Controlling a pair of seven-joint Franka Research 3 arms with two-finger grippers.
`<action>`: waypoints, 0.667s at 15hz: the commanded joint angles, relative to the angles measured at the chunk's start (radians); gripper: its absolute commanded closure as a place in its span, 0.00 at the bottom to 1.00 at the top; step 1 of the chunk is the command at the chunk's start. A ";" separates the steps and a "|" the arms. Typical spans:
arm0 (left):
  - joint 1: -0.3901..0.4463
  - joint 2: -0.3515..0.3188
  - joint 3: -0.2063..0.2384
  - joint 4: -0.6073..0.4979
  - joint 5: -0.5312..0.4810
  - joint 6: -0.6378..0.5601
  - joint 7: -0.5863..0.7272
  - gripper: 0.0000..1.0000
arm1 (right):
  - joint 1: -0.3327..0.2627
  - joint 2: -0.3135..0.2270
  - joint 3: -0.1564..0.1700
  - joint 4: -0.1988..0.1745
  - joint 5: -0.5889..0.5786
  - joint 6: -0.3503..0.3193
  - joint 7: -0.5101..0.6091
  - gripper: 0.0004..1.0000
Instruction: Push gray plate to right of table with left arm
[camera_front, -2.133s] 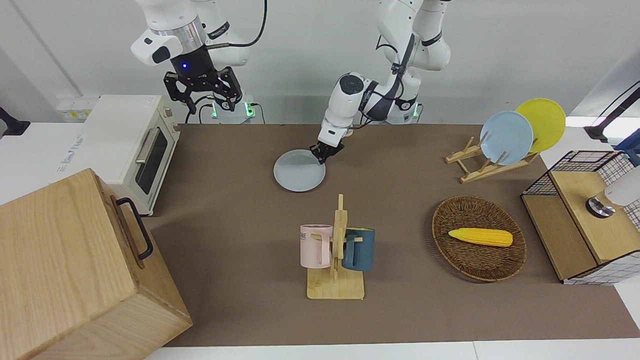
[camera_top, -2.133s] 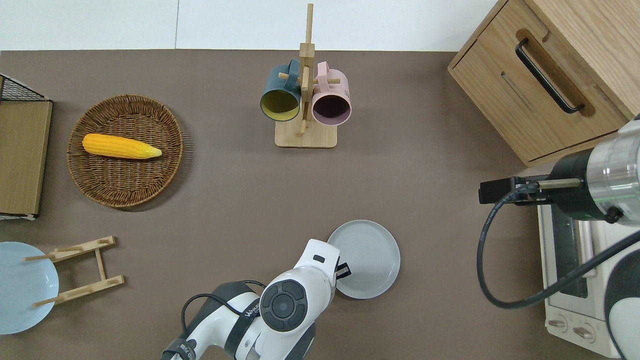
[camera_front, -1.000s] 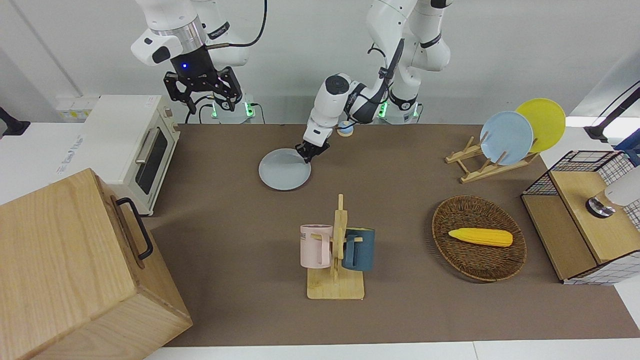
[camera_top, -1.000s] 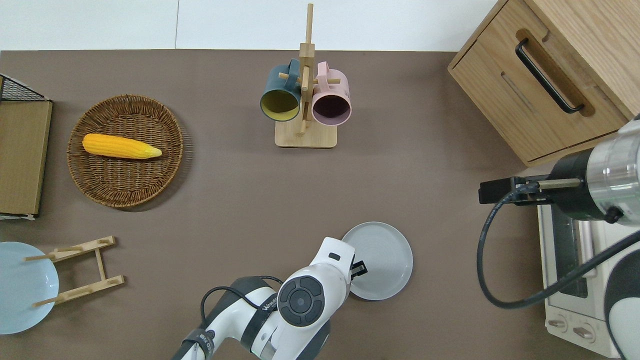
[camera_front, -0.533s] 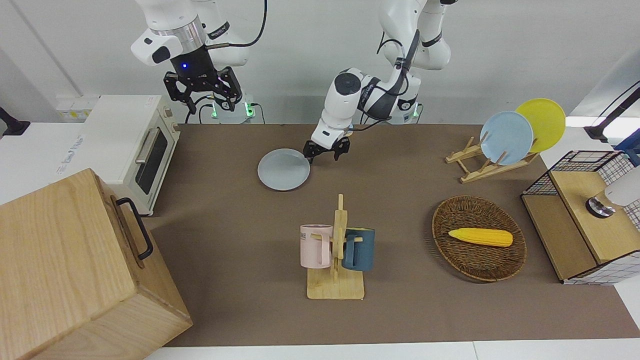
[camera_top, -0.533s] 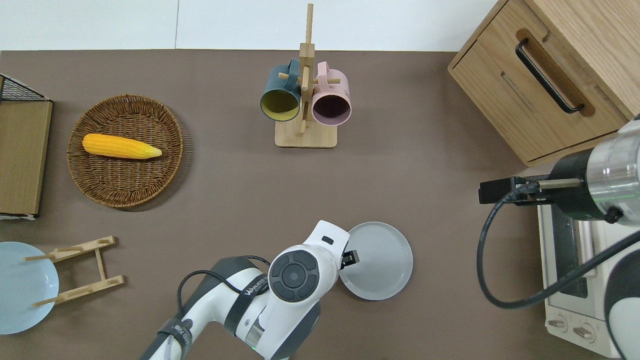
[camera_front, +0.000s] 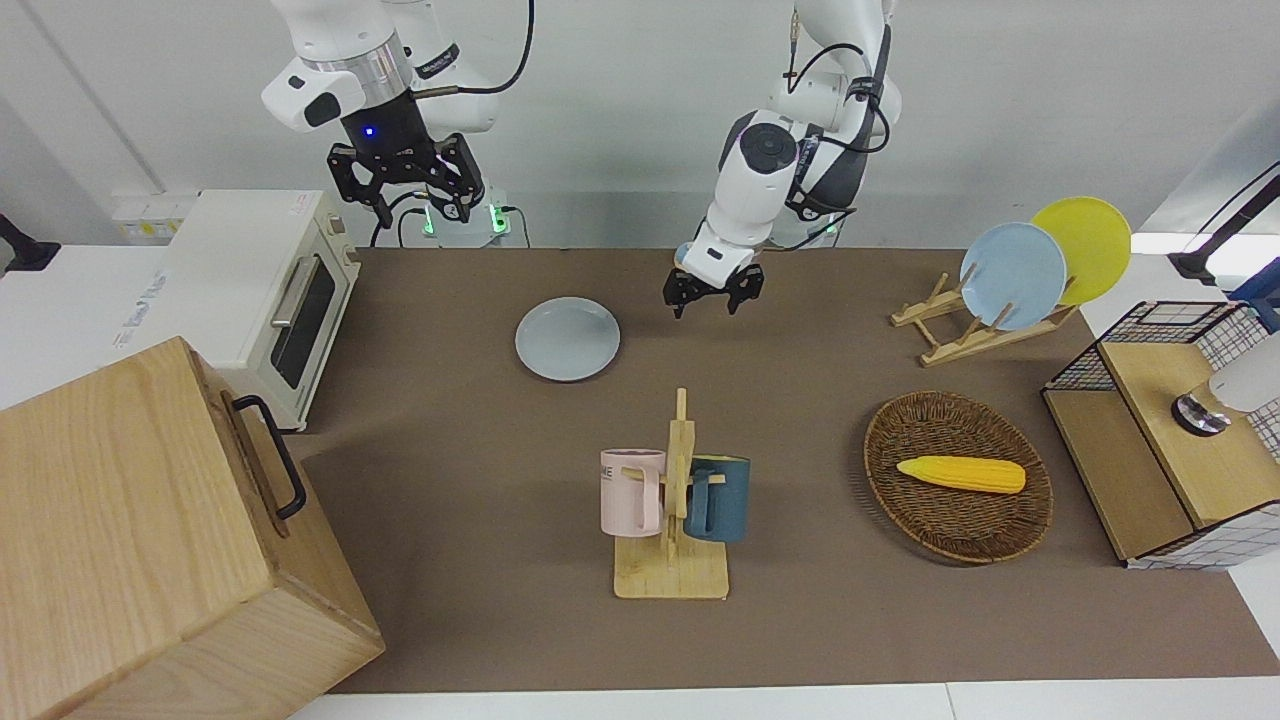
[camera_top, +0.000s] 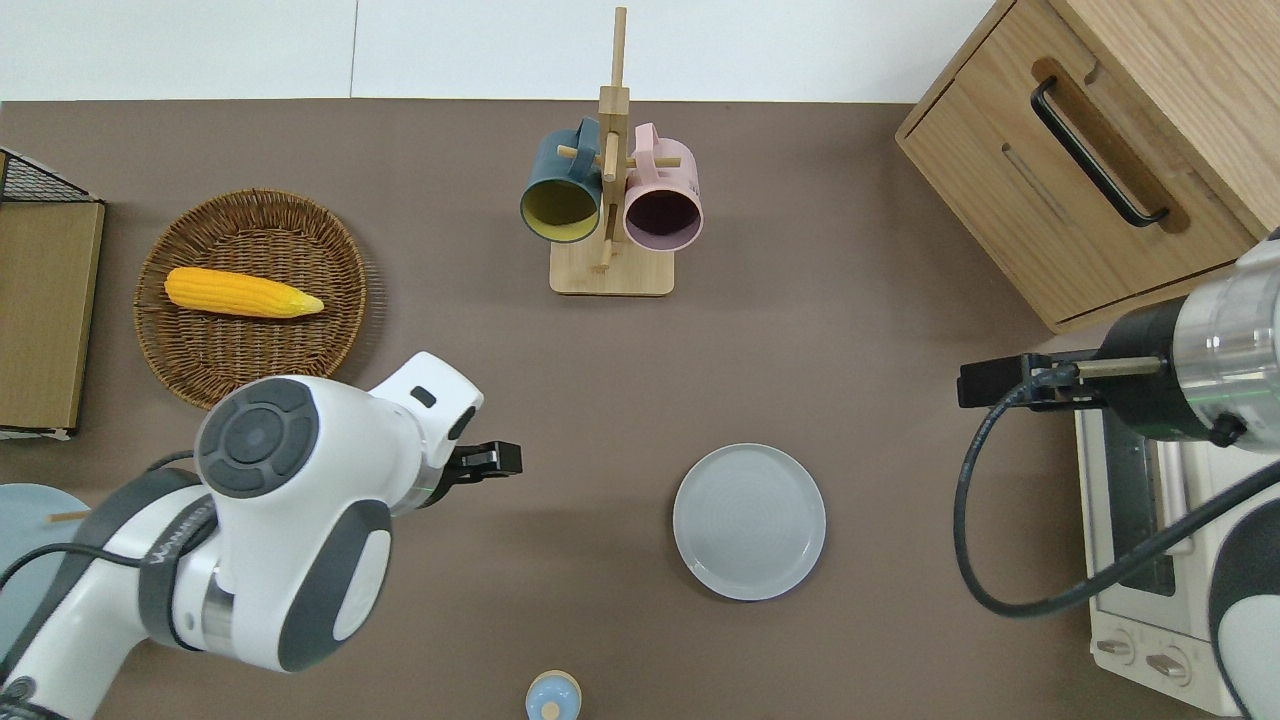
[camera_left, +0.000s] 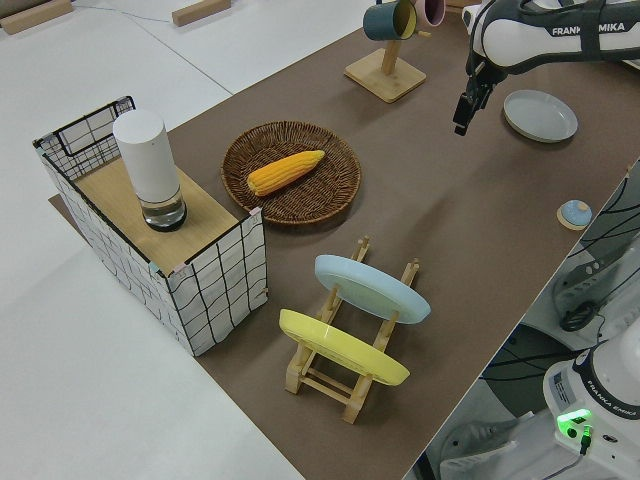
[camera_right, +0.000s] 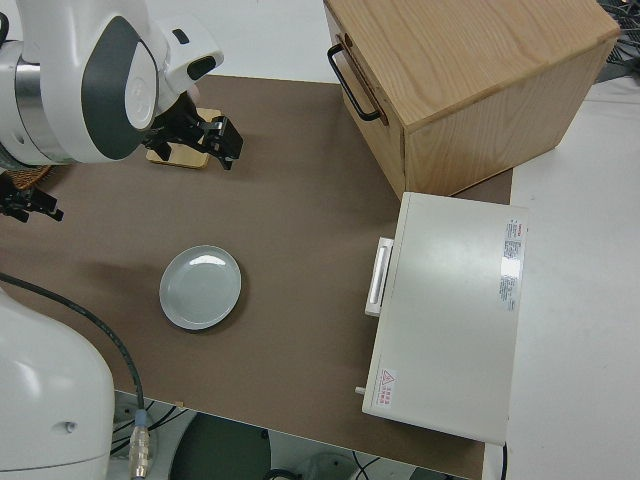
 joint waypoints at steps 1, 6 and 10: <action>0.094 -0.045 -0.010 0.011 0.015 -0.027 0.088 0.01 | -0.006 0.006 0.004 0.014 0.016 -0.005 0.002 0.00; 0.189 -0.039 -0.012 0.100 0.089 -0.102 0.154 0.01 | -0.006 0.006 0.002 0.014 0.016 -0.005 0.002 0.00; 0.235 -0.039 -0.010 0.174 0.090 -0.176 0.191 0.01 | -0.006 0.006 0.004 0.014 0.016 -0.005 0.002 0.00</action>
